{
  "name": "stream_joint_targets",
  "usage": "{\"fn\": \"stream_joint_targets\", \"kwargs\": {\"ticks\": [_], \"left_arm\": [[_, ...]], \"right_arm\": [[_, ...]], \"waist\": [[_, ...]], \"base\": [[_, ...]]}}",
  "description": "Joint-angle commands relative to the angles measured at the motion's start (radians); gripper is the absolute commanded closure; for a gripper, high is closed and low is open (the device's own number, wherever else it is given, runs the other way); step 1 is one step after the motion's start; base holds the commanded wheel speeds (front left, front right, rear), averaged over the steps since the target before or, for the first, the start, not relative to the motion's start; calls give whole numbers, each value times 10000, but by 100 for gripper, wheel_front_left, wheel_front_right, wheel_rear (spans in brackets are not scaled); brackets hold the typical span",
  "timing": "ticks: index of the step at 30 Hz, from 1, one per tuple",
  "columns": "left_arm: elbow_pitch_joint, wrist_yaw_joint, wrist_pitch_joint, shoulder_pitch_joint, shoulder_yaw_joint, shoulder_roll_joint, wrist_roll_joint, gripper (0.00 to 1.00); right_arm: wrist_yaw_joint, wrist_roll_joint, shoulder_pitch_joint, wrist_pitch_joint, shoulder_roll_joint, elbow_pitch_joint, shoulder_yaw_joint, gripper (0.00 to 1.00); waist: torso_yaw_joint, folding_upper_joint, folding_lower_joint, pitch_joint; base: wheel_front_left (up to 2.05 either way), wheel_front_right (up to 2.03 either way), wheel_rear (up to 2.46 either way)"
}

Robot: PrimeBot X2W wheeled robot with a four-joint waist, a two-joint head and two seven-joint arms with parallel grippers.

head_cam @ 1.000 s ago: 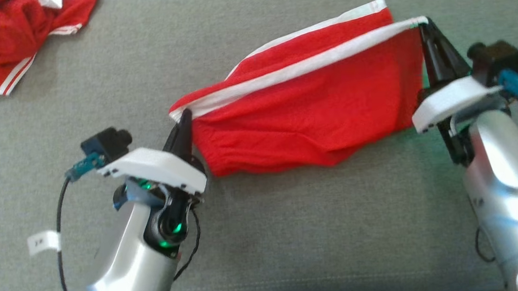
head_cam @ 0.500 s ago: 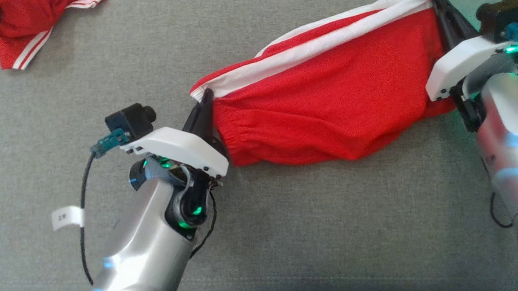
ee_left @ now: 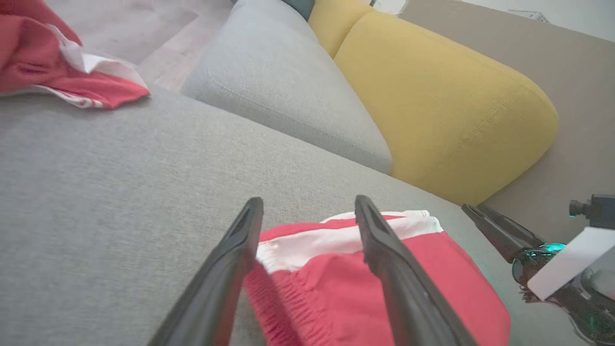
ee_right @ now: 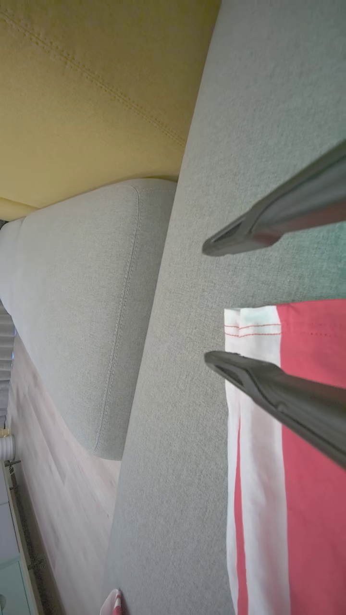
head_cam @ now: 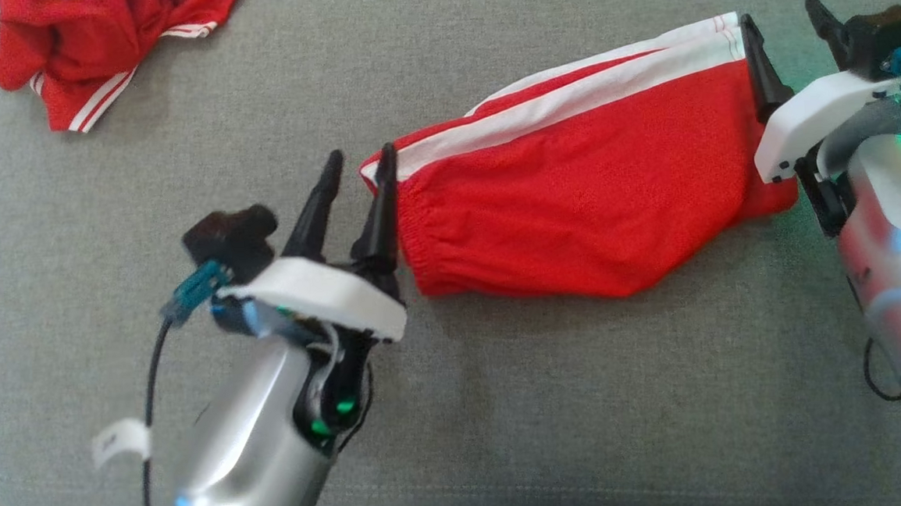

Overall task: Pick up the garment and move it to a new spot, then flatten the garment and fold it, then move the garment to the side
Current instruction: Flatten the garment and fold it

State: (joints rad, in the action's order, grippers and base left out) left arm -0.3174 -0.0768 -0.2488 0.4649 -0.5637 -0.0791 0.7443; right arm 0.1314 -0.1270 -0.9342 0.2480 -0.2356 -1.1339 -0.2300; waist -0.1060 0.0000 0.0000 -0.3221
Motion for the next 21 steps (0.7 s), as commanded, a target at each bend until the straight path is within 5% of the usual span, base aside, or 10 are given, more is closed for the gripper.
{"fn": "stream_joint_targets", "kwargs": {"ticks": [1,12,21], "left_arm": [[614,-98,-114,-89,486,-314,-261,0],[3400,-617,-128,-2278,2438,-483,-1963,0],[4019,-600,-129,-2802,3102,-414,-2580,0]], "right_arm": [[-7,-114,-220,123,-84,126,-202,0],[-7,-1841,90,-2058,-416,-435,-1804,0],[-7,-3809,513,-4414,-1078,321,-2862,0]], "waist": [[4,0,0,50],[-183,0,0,337],[-458,0,0,290]], "base": [[0,0,0],[0,0,0],[0,0,0]]}}
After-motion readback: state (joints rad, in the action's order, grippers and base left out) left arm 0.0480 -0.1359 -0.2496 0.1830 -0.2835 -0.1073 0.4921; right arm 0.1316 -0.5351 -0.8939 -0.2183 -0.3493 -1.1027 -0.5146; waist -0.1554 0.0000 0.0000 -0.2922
